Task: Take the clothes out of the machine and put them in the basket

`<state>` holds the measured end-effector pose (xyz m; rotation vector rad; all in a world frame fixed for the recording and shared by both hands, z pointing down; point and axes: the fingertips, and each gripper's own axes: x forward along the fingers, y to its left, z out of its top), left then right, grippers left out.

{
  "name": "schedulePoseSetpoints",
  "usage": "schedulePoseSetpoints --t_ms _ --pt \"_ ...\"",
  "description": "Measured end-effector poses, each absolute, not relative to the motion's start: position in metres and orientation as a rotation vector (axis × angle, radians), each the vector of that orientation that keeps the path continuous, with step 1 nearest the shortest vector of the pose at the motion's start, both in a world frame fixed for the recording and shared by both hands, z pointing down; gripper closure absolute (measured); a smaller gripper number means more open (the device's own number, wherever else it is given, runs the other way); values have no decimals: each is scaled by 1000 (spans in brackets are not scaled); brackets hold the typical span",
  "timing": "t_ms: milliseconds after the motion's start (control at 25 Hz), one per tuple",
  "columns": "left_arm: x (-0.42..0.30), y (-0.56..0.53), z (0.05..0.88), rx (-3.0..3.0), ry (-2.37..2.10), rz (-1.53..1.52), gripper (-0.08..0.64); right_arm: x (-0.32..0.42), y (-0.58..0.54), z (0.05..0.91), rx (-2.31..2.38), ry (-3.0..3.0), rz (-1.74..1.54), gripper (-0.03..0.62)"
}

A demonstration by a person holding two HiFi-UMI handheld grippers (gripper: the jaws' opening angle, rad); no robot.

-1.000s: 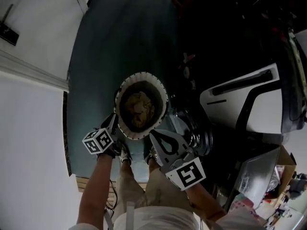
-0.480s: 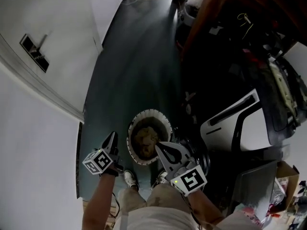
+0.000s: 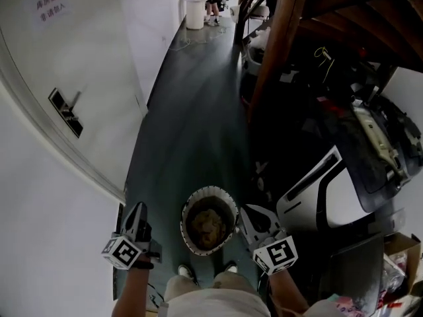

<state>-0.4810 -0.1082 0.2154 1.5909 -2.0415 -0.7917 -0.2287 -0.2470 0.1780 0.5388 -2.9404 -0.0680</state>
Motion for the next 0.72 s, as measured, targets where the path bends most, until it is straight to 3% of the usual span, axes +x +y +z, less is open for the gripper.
schedulePoseSetpoints --t_ms 720 --pt "-448 -42 99 1686 -2228 -931 546 -128 -279 111 824 -2942 -187 580"
